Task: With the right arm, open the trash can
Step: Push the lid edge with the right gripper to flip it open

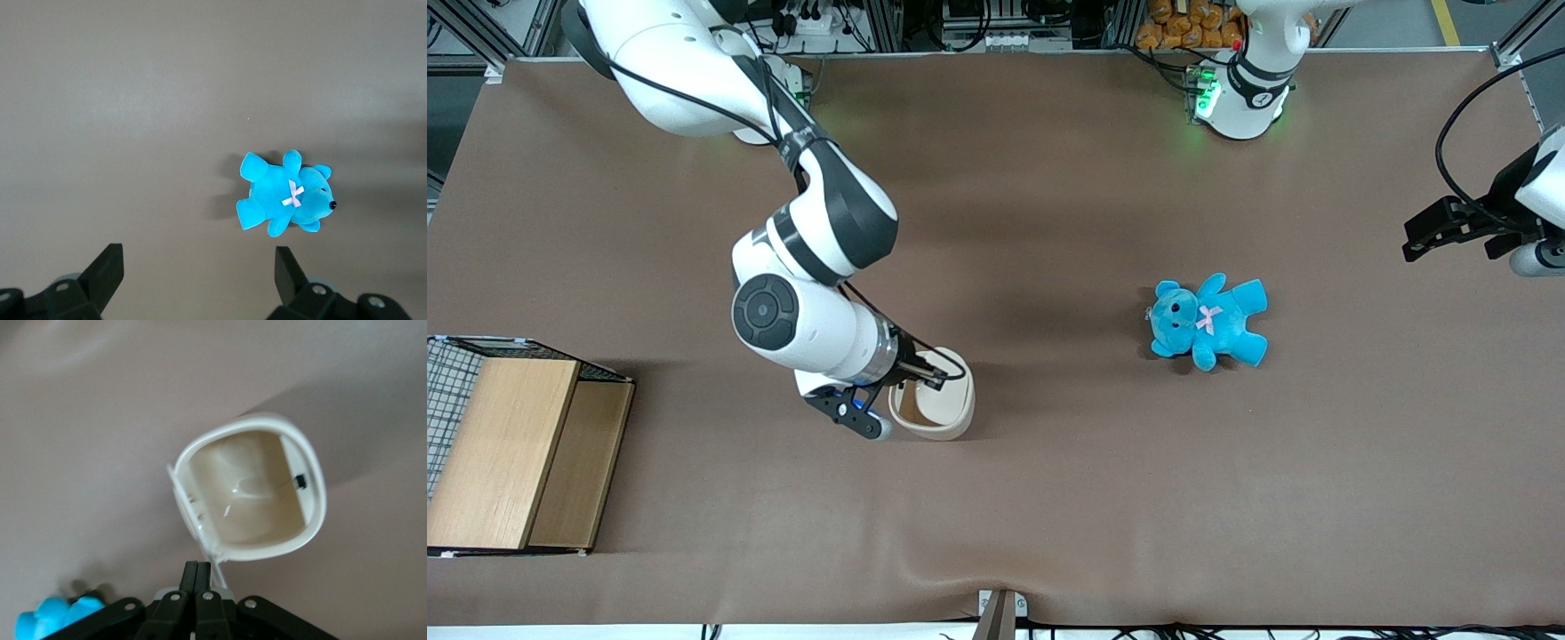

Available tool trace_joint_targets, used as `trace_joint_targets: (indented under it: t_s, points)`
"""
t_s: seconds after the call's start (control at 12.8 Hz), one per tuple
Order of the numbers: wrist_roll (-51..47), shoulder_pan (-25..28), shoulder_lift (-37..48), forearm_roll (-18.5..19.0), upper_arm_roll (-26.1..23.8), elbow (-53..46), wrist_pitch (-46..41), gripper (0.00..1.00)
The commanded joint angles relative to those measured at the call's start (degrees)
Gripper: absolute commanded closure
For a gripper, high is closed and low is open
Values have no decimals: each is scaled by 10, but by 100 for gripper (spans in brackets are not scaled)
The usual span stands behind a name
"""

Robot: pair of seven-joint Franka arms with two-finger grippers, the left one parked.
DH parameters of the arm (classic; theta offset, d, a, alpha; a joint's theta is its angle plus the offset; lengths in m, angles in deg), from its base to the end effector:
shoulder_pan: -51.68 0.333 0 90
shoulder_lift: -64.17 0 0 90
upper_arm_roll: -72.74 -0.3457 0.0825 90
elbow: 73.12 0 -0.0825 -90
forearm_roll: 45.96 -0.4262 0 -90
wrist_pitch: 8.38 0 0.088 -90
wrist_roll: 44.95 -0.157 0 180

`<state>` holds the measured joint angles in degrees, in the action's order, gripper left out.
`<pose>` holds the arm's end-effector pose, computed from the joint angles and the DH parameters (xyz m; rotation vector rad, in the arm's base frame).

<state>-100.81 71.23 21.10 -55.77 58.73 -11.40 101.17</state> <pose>0.7126 0.4263 0.3681 -2.7356 0.7153 0.2223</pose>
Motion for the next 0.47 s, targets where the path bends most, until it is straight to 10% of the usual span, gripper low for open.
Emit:
trace_joint_targets:
  t_s: [0.0, 0.16, 0.23, 0.31, 0.39]
  points:
    - [-18, -5, 3, -42, -7, -24, -21, 100]
    - [-18, -17, 14, -47, -7, -25, -55, 85]
    - [-17, -18, 22, -46, -4, -24, -73, 62]
    - [-16, -24, 25, -45, -1, -24, -97, 1]
    - [-14, -29, 39, -41, 0, -24, -114, 0]
